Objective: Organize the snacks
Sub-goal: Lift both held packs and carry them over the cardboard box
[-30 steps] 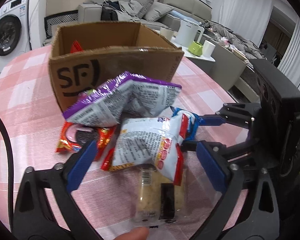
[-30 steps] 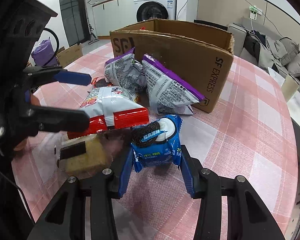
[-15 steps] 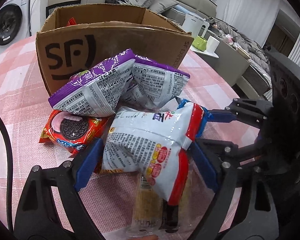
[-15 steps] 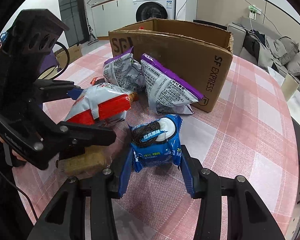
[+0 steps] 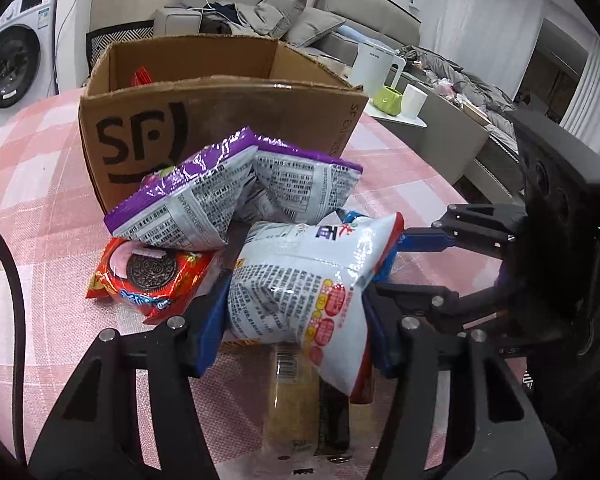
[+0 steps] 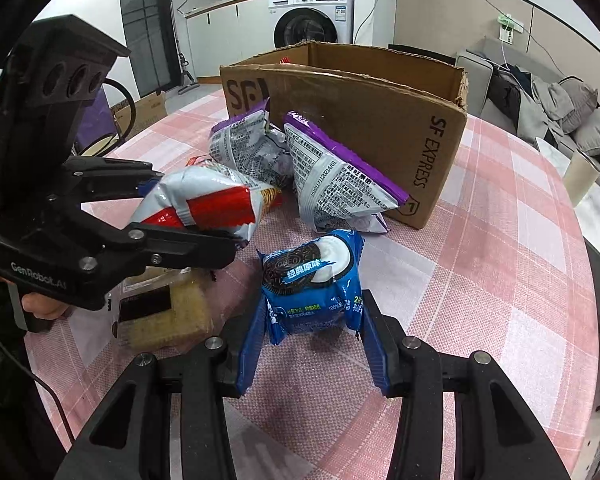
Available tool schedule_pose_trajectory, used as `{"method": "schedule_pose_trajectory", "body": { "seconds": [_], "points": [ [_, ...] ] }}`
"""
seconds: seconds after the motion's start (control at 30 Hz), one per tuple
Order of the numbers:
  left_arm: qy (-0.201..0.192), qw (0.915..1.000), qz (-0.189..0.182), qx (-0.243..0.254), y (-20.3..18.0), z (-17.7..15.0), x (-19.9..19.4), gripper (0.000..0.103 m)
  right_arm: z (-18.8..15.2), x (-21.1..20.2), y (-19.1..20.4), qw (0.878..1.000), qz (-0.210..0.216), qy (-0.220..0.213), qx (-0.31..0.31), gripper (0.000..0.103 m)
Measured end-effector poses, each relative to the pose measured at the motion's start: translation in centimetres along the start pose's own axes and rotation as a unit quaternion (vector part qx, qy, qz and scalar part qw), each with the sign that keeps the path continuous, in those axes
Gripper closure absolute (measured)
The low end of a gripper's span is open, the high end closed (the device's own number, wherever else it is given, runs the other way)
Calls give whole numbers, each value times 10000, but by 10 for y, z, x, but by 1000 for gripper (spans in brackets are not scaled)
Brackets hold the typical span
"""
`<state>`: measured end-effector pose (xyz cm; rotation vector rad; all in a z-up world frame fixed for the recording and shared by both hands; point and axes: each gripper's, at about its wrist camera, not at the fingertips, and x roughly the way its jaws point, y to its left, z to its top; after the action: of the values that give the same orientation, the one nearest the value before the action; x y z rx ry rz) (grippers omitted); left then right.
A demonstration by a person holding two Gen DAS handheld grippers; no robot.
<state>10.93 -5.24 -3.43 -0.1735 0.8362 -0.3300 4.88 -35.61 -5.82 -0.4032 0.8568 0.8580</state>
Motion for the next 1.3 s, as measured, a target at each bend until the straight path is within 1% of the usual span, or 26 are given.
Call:
{"method": "schedule_pose_trajectory", "body": {
  "seconds": [0.23,0.43,0.53,0.57,0.73,0.77,0.83,0.87,0.97,1.03,1.1,1.17,1.23,1.3],
  "points": [
    [-213,9997,93,47,-1,2,-21,47,4,-10,1,9999,80,-148,-20,57],
    [-462,9989,120,46,-1,8,-46,47,8,-26,1,9989,185,-425,-3,58],
    [-505,9986,130,41,1,10,-54,47,9,-30,2,9986,195,-493,-50,64],
    [-502,9987,128,39,1,10,-56,47,9,-30,3,9986,229,-479,-64,70],
    [-458,9988,145,39,2,10,-59,47,5,-16,6,9996,112,-190,-158,70],
    [-451,9989,145,47,1,10,-58,47,5,-14,6,9997,76,-165,-172,69],
    [-443,9989,130,50,1,8,-58,47,6,-14,6,9996,93,-176,-183,60],
    [-436,9989,133,51,2,5,-57,47,6,-14,6,9997,69,-188,-166,51],
    [-396,9991,130,50,1,5,-54,47,7,-11,0,9998,-51,-184,18,43],
    [-371,9992,124,44,1,6,-53,47,6,-6,-3,9998,-4,-155,147,39],
    [-349,9993,124,39,0,10,-46,47,5,-2,-5,9997,3,-132,190,31],
    [-337,9994,122,29,1,11,-45,47,4,5,-4,9996,-51,-85,265,28],
    [-328,9994,118,27,2,11,-44,47,3,9,-2,9995,-145,-106,267,29],
    [-317,9994,122,23,1,12,-43,47,2,12,1,9995,-230,-88,196,43]
  ]
}}
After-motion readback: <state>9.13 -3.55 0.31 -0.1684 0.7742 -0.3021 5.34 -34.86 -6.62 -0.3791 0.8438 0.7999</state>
